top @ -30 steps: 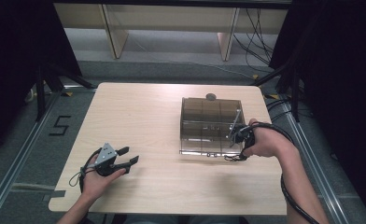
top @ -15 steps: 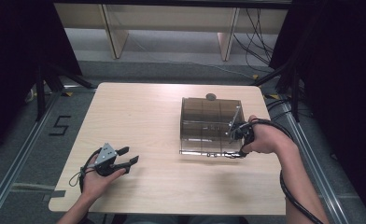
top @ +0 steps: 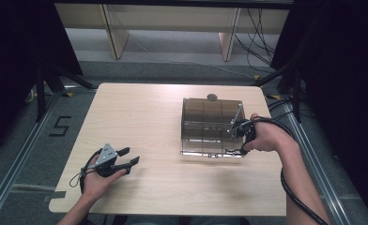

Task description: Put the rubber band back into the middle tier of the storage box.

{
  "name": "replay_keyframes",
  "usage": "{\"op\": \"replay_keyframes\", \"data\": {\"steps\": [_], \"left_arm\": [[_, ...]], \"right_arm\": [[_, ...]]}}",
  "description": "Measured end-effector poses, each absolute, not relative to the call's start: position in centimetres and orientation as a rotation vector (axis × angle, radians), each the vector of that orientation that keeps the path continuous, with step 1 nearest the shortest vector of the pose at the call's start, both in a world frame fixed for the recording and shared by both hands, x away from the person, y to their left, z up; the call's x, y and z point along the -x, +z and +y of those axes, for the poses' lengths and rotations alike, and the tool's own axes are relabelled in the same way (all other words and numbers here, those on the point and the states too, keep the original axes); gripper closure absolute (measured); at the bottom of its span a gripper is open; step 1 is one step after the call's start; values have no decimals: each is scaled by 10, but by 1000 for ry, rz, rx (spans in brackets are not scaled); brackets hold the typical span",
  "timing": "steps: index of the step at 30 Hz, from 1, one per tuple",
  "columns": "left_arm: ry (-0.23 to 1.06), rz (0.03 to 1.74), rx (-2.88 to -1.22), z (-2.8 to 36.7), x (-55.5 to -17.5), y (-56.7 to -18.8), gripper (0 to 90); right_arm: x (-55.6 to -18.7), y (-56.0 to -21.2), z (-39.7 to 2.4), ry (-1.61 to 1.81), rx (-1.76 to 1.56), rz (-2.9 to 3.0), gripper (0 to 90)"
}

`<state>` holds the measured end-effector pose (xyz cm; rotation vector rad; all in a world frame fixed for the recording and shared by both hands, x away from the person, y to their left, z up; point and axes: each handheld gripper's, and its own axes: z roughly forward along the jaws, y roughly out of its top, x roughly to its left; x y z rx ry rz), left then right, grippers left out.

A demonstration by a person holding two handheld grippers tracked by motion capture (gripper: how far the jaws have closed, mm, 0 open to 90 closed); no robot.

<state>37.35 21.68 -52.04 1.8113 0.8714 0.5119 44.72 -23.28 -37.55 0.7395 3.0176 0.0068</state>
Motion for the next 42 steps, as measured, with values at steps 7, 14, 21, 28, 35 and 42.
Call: {"op": "replay_keyframes", "data": {"steps": [7, 14, 21, 28, 35, 42], "left_arm": [[513, 871, -1810, 217, -373, -520, 411], [513, 871, -1811, 217, -374, -520, 411], [514, 871, -1810, 217, -374, -520, 412], [514, 872, -1808, 218, -374, -520, 411], [514, 871, -1809, 218, -374, -520, 411], [514, 871, -1810, 218, -374, -520, 411]], "right_arm": [[-451, -375, -232, 10, -753, 3003, 888], [-455, -377, -233, 18, -767, 2994, 888], [-459, -380, -232, 19, -748, 2986, 888], [-460, -382, -231, 13, -797, 2960, 888], [-464, -383, -231, 25, -778, 2958, 888], [-466, -388, -232, 68, -832, 2960, 888]]}}
